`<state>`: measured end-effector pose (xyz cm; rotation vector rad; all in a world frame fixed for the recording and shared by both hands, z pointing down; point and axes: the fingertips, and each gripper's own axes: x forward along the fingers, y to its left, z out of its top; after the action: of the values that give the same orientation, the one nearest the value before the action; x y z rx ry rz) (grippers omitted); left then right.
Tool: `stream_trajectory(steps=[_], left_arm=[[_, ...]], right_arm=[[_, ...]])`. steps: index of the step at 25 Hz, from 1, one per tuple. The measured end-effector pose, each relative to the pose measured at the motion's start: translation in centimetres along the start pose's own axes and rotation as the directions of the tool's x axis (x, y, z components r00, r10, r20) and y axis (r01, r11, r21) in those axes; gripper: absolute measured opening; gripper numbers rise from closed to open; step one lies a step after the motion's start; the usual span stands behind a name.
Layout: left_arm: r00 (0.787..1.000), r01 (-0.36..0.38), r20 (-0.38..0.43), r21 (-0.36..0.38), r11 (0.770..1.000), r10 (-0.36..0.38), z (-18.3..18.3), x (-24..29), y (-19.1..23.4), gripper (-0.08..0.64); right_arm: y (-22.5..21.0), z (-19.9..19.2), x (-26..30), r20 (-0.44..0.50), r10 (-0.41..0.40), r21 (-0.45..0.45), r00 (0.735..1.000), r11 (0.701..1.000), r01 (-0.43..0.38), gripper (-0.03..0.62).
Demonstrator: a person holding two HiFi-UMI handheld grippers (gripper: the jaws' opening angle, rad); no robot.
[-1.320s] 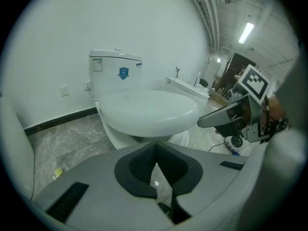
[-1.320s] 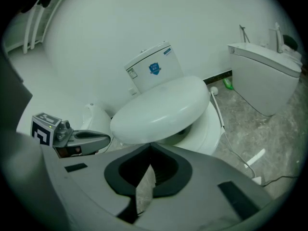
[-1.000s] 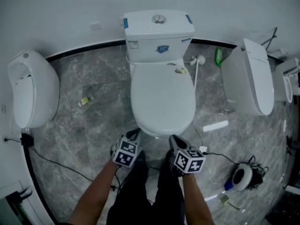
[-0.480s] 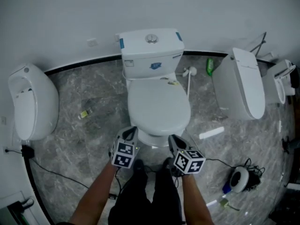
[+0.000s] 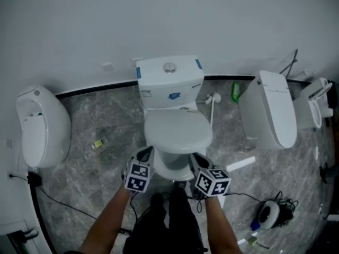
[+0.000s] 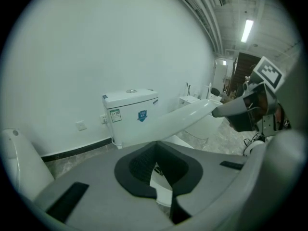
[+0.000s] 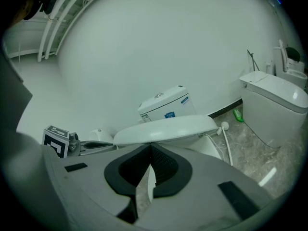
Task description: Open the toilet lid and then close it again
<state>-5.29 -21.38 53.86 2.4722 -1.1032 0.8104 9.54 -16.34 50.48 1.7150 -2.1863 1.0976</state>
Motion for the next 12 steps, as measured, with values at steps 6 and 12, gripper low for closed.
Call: stream_trajectory(steps=[6, 12], left_arm=[[0.999, -0.037, 0.005, 0.031, 0.999, 0.037, 3.8, 0.8, 1.7, 0.009], [0.998, -0.067, -0.008, 0.062, 0.996, 0.068, 6.8, 1.5, 3.1, 0.009]], right_arm=[[-0.2, 4.8, 1.0, 0.042, 0.065, -0.002, 0.997, 0.998, -0.065, 0.011], [-0.3, 8.7, 2.1, 0.039, 0.133, -0.033, 0.99, 0.991, -0.131, 0.011]])
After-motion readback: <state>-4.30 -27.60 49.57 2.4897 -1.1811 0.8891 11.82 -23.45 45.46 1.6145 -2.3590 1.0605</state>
